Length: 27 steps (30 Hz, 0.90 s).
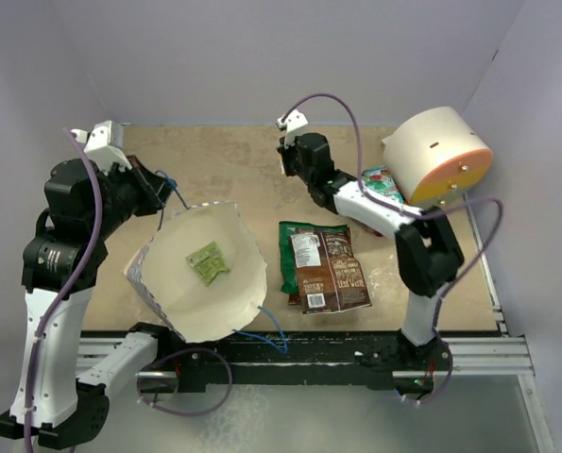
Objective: Take the snacks out of the paper bag
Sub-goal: Place the snack at the center of the board.
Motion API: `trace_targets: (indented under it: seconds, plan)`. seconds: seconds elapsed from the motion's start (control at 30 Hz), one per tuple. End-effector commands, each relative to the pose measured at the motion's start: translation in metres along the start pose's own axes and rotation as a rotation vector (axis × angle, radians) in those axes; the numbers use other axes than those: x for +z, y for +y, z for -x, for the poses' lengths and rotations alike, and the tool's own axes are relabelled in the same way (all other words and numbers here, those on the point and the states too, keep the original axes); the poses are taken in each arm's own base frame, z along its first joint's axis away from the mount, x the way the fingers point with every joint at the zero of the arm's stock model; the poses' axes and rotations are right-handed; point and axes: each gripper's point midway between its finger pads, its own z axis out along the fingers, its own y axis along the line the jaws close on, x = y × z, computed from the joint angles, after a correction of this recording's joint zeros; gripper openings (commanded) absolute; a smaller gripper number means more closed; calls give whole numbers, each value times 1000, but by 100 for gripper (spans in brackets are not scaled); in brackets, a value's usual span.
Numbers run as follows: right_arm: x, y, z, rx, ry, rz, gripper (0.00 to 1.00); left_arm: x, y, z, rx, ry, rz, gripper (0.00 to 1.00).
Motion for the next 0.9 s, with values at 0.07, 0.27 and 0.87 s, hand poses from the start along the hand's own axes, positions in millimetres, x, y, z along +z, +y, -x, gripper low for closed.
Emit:
trace_targets:
  seconds: [0.07,0.27,0.87]
  plan:
    - [72,-20,-3,97,-67,60,0,1,-19,-13,-11,74,-109,0]
    - [97,-25,-35,32,-9,101,0,-3,-18,-20,-11,95,-111,0]
    - [-66,-14,8,2,114,125,49,30,-24,-27,10,131,-186,0]
